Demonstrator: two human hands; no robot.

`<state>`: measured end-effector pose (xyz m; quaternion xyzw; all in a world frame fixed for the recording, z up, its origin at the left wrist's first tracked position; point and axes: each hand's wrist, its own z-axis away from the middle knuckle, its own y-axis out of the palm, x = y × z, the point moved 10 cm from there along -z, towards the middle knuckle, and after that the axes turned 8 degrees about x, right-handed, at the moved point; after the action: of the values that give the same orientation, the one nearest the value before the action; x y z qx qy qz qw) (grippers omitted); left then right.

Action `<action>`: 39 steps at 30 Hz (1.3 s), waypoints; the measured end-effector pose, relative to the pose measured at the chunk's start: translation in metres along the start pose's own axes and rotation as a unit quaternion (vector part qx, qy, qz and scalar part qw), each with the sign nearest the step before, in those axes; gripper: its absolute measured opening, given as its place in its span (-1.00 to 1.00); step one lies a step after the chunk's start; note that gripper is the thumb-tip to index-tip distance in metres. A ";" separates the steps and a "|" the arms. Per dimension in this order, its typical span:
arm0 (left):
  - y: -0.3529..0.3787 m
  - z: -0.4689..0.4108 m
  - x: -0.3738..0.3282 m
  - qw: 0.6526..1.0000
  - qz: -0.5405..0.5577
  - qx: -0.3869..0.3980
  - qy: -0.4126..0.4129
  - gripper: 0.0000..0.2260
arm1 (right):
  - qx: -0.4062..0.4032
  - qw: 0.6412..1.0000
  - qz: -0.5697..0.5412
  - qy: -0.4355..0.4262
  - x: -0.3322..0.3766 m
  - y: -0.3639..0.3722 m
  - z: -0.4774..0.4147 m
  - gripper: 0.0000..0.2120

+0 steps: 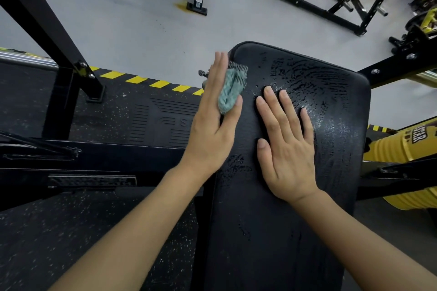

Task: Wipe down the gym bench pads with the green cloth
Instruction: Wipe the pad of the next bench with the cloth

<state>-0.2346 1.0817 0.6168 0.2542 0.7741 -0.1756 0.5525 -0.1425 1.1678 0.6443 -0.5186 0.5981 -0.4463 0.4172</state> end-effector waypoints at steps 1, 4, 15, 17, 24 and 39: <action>0.000 0.007 0.001 1.000 0.002 0.001 -0.004 -0.46 | 0.000 1.000 0.000 0.000 0.000 0.000 0.000 -0.45; 0.003 0.026 0.002 1.000 0.006 0.002 -0.009 -0.47 | 0.001 1.000 0.001 0.000 0.000 0.001 0.000 -0.45; -0.006 0.008 0.002 0.998 0.045 -0.029 -0.022 -0.52 | -0.004 1.000 0.011 0.007 0.000 0.002 0.001 -0.45; -0.008 -0.008 0.003 0.999 0.038 -0.024 -0.027 -0.50 | -0.005 1.000 0.011 0.006 0.000 0.002 0.001 -0.45; -0.004 -0.022 0.002 0.999 0.035 0.006 0.004 -0.48 | -0.001 1.000 0.001 0.000 0.000 0.003 0.001 -0.45; 0.012 0.090 0.015 0.999 0.005 0.036 -0.006 -0.47 | 0.001 0.999 -0.016 0.031 0.002 0.007 0.011 -0.47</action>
<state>-0.1623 1.0447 0.5731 0.2769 0.7624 -0.2024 0.5487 -0.1341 1.1648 0.6346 -0.5133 0.6020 -0.4696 0.3919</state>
